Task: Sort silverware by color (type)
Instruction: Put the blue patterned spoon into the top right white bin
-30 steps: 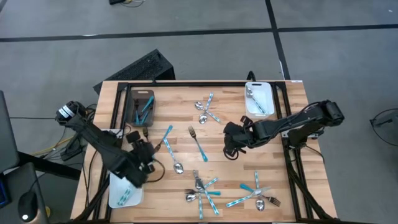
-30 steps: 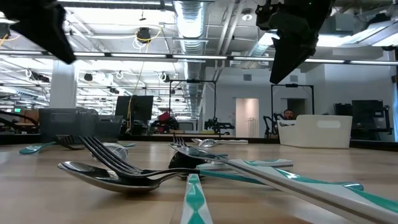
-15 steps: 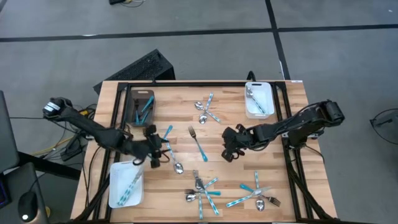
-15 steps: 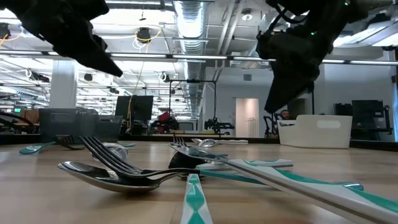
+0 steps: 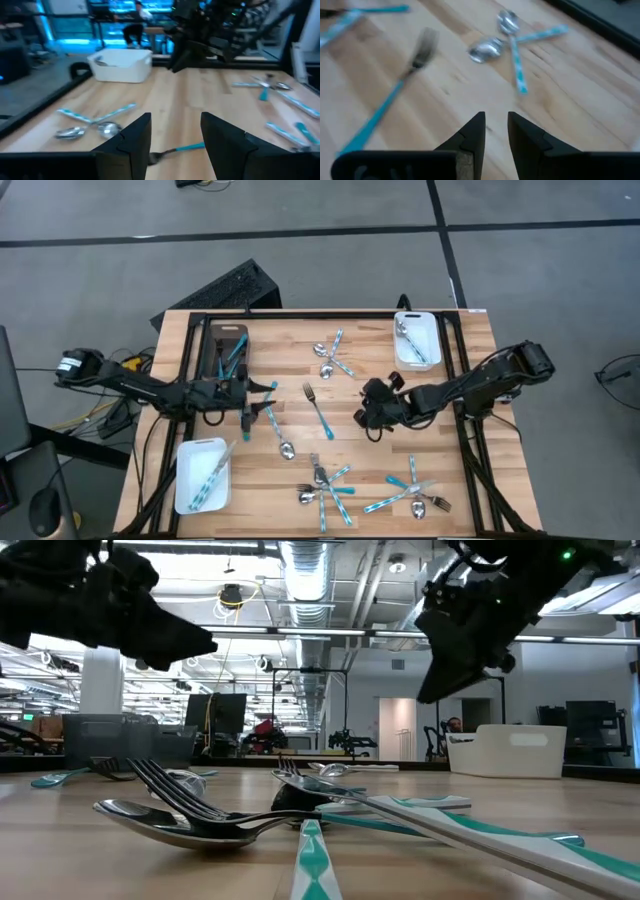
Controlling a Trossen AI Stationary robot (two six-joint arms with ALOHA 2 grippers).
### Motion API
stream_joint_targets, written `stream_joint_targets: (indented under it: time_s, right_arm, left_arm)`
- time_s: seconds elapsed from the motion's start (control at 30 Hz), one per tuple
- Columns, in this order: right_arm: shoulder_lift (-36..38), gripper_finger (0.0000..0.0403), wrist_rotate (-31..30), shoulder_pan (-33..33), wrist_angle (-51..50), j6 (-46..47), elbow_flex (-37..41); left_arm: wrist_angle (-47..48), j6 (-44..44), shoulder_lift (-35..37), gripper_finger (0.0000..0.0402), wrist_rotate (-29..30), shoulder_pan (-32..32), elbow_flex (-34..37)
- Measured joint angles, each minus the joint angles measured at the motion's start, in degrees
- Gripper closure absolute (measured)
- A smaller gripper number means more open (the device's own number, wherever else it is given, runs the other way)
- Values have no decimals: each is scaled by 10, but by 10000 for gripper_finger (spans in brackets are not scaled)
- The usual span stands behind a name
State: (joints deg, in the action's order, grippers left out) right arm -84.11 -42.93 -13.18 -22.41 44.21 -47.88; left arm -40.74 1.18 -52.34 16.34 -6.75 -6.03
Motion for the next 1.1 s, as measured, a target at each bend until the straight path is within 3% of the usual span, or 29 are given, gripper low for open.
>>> stream_joint_targets:
  time_s: [0.2, 0.4, 0.57, 0.67, 0.73, 0.83, 0.9, 1.1]
  right_arm:
    - [90, 294, -9, 87, -167, 95, 0]
    - [210, 294, -11, 178, -183, 0, 0]
    - [254, 294, -11, 256, -181, -79, 0]
    - [240, 294, 28, 304, -137, -127, 0]
    - [213, 294, 98, 327, -80, -167, 0]
    - [146, 294, 219, 338, 30, -226, 0]
    - [101, 294, 268, 333, 97, -233, 0]
    - [-23, 304, 283, 317, 225, -184, -3]
  left_arm:
    - [11, -51, 46, 242, -16, 93, 1]
    - [37, -76, 114, 242, -131, 257, 1]
    - [49, -47, 132, 242, -190, 392, 1]
    - [77, 5, 131, 242, -237, 446, 1]
    - [109, 26, 130, 242, -268, 466, 1]
    - [150, 45, 130, 242, -275, 473, 1]
    - [169, 56, 130, 242, -275, 473, 1]
    - [174, 76, 130, 242, -282, 473, 1]
